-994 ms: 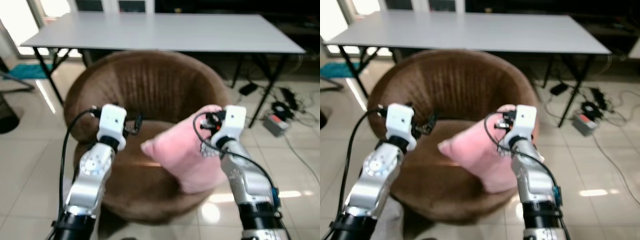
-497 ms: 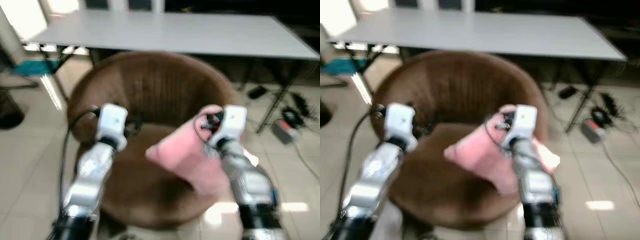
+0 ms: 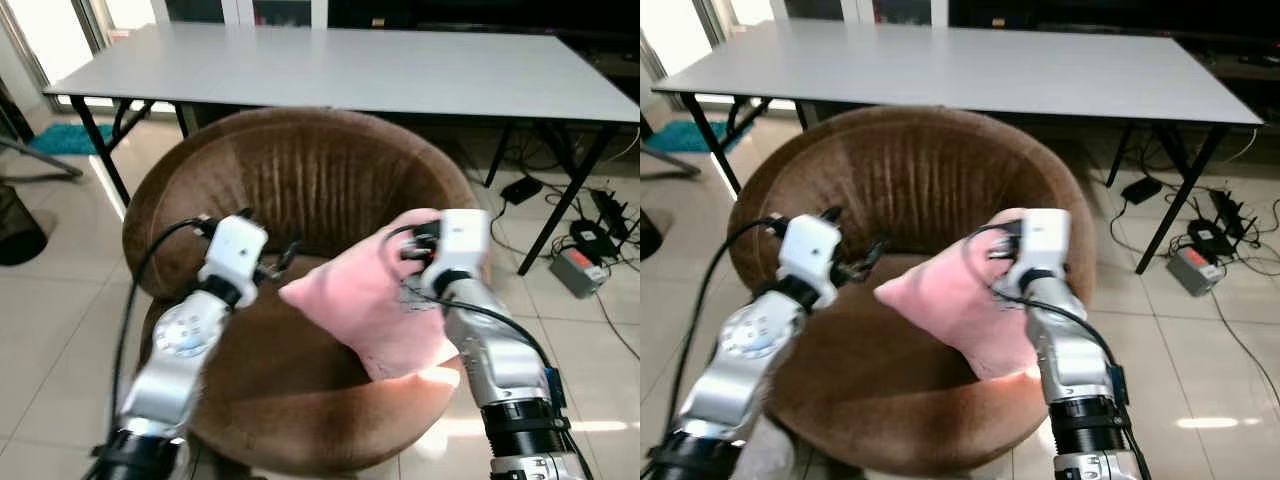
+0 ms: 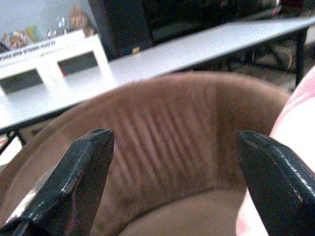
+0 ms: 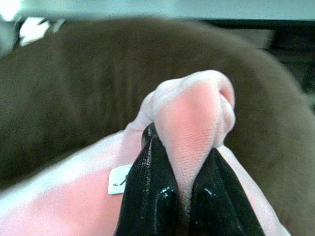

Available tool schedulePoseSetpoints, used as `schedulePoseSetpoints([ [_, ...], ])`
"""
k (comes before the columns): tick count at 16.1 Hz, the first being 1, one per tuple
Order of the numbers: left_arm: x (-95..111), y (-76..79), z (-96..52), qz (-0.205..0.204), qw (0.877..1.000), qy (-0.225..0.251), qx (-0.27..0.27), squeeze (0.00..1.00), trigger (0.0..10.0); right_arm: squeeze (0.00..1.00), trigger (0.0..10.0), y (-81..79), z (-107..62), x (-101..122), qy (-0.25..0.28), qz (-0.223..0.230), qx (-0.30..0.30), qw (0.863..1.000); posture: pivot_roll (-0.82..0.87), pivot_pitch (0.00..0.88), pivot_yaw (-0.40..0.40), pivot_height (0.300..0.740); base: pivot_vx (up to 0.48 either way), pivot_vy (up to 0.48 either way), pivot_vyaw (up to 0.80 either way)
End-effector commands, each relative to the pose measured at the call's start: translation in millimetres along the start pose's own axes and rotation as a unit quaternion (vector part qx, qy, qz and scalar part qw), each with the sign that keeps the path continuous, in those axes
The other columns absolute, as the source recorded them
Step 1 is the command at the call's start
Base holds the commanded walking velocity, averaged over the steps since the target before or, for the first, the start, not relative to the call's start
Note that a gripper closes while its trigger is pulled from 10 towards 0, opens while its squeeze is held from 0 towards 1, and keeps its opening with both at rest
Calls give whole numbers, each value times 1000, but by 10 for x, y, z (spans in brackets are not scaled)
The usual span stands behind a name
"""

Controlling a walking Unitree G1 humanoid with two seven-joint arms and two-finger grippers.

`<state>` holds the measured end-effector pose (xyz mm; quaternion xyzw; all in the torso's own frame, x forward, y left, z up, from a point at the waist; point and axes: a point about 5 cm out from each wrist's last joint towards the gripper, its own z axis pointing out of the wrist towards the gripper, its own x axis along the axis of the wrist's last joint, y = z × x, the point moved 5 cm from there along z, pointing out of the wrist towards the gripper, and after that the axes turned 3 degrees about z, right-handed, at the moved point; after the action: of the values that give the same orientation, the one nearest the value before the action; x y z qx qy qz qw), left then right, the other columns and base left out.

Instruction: Move the pillow to the sofa from floor

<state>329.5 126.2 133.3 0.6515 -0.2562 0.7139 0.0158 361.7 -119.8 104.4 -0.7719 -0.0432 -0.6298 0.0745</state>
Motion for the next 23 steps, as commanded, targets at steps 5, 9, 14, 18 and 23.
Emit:
schedulePoseSetpoints([
  [5,124,-253,-129,21,999,22,-9,0,10000,0,10000,-157,-18,310,-8,-58,78,995,53,0,0,740,0,0,0],
  [9,171,-276,-229,11,999,27,-28,0,10000,0,10000,-142,225,295,-39,-24,36,998,66,0,-8,740,0,0,0],
  [14,157,-229,-430,8,999,9,-49,0,10000,0,10000,-401,606,103,-94,-28,19,995,116,53,-20,740,0,0,0],
  [18,123,-183,-613,4,998,-15,-59,0,10000,1000,10000,-345,792,367,-66,1,-63,996,159,104,-23,740,0,0,0],
  [23,40,-131,-602,-8,997,-34,-66,0,10000,1000,10000,-349,872,771,-13,15,-68,998,178,120,-25,740,0,0,0],
])
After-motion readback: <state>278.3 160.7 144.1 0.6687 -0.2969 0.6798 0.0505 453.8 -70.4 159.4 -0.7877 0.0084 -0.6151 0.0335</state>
